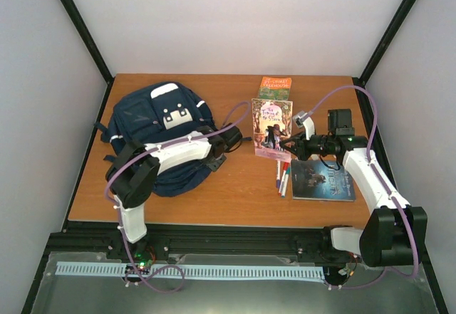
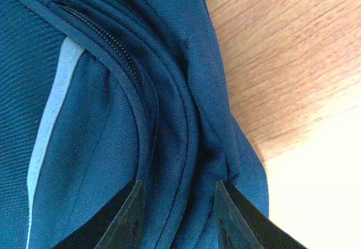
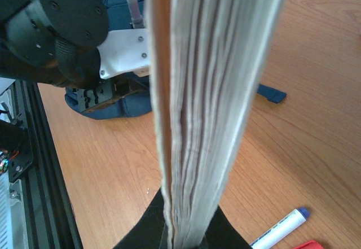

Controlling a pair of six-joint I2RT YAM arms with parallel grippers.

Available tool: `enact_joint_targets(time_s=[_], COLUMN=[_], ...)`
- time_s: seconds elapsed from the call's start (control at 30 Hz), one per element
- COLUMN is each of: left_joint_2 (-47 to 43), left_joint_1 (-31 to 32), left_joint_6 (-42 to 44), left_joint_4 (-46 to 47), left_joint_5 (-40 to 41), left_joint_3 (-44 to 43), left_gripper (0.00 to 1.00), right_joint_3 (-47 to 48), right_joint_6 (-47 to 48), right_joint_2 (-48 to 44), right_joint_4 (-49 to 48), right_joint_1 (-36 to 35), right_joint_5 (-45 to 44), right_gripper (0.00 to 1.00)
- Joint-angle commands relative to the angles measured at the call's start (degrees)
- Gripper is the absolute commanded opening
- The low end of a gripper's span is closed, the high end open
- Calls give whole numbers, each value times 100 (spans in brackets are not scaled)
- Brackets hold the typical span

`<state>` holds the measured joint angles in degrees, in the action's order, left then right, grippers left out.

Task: Pack the student bag
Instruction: Place the book in the student bag.

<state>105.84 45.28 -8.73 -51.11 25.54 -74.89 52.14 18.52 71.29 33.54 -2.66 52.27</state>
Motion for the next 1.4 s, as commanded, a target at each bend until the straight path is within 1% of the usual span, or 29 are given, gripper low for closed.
enact_joint_targets(time_s=[0.0, 0.17, 0.2, 0.3, 0.5, 0.53, 0.6, 0.67, 0.73, 0.8, 0.9, 1.03, 1.13, 1.17, 1.27, 1.37], left_joint_2=[293, 379, 397, 476, 512, 509, 526, 657, 763, 764, 703, 582, 342, 250, -86, -419], left_joint_1=[67, 112, 119, 122, 122, 123, 122, 122, 126, 125, 123, 128, 122, 124, 119, 126], left_joint_6=[22, 47, 48, 45, 158, 187, 238, 179, 97, 74, 68, 48, 29, 25, -4, 15], left_joint_4=[14, 67, 73, 89, 184, 202, 243, 136, 12, 10, 18, -42, -57, -67, -95, -89], left_joint_5=[227, 55, 70, 126, 150, 120, 50, 293, 538, 618, 685, 693, 778, 853, 1067, 1072], left_joint_3=[-208, -190, -184, -184, -137, -121, -74, -119, -183, -192, -207, -253, -294, -312, -433, -587], left_gripper=[36, 34, 35, 42, 44, 46, 46, 46, 42, 38, 24, 13, 3, 1, 1, 1], right_joint_3=[38, 66, 76, 94, 92, 94, 92, 101, 99, 106, 113, 106, 89, 94, 95, 90], right_joint_6=[125, 164, 173, 180, 181, 183, 187, 195, 195, 195, 195, 188, 171, 154, 28, -162], right_joint_2=[34, 84, 93, 106, 52, 52, 68, 78, 88, 87, 74, 61, 52, 52, 15, -115], right_joint_4=[-72, -51, -34, -6, 19, 22, 31, 50, 56, 63, 66, 67, 63, 57, -23, -151], right_joint_1=[46, 46, 46, 46, 79, 81, 94, 98, 107, 107, 123, 131, 142, 140, 155, 169], right_joint_5=[60, 40, 46, 55, 96, 103, 131, 149, 156, 170, 183, 206, 199, 185, 26, -168], right_gripper=[3, 3, 3, 3, 3, 3, 3, 3, 3, 3, 3, 3, 3, 3, 3, 3])
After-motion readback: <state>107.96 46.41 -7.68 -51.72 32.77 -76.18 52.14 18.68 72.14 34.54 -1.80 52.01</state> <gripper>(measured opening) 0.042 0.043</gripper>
